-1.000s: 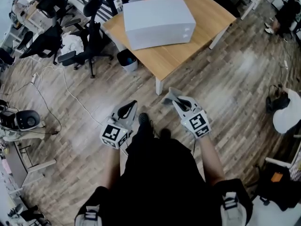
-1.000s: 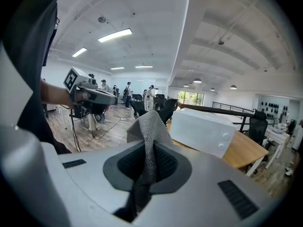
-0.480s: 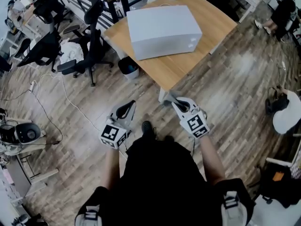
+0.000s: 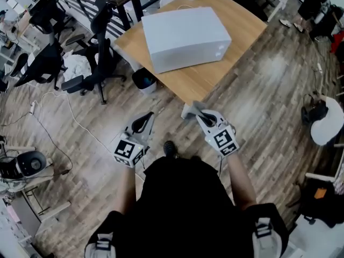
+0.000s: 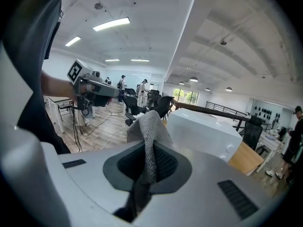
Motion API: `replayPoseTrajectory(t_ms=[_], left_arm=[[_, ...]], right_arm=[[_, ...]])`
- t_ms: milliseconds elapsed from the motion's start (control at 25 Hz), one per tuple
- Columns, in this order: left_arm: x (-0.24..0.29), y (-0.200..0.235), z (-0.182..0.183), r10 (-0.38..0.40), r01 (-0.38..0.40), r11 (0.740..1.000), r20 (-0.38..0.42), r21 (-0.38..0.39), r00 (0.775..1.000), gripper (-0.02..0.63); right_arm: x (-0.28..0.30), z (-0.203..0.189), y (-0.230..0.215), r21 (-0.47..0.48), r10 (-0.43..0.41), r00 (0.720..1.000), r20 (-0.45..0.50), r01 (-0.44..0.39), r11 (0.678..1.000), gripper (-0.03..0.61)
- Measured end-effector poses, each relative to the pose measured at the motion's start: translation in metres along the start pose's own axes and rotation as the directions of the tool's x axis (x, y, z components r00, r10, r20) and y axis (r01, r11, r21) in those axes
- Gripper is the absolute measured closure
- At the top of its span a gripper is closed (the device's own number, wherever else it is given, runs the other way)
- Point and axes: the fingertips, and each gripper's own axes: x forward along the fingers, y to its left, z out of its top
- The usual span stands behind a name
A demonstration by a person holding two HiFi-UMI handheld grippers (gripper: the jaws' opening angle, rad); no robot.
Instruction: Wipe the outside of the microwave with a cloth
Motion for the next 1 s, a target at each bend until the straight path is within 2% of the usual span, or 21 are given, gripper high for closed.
replayPoseTrajectory(t_ms=[200,720,1000], left_arm=[[0.000,0.016,-0.004,-0.030,0.030,1.000,-0.005,0.001,1.000,0.612],[-0.011,0.043,-0.012,-0.049,0.048,0.999,-0.016,-0.008,0.999,0.612],[-0.002,0.055,-0.015,-0.031,0.031,1.000,-0.023,-0.006,0.999,0.612]], right_arm=[[0.012,0.002,0.000,0.047,-0.026,1.000,-0.008,0.026,0.999,0.565],[0.037,0.010,0.008,0.146,-0.052,0.999,-0.006,0.053,0.988,0.565],[0.056,0.010,-0.011,0.168,-0.028,0.999,0.016,0.025,0.985,0.565]])
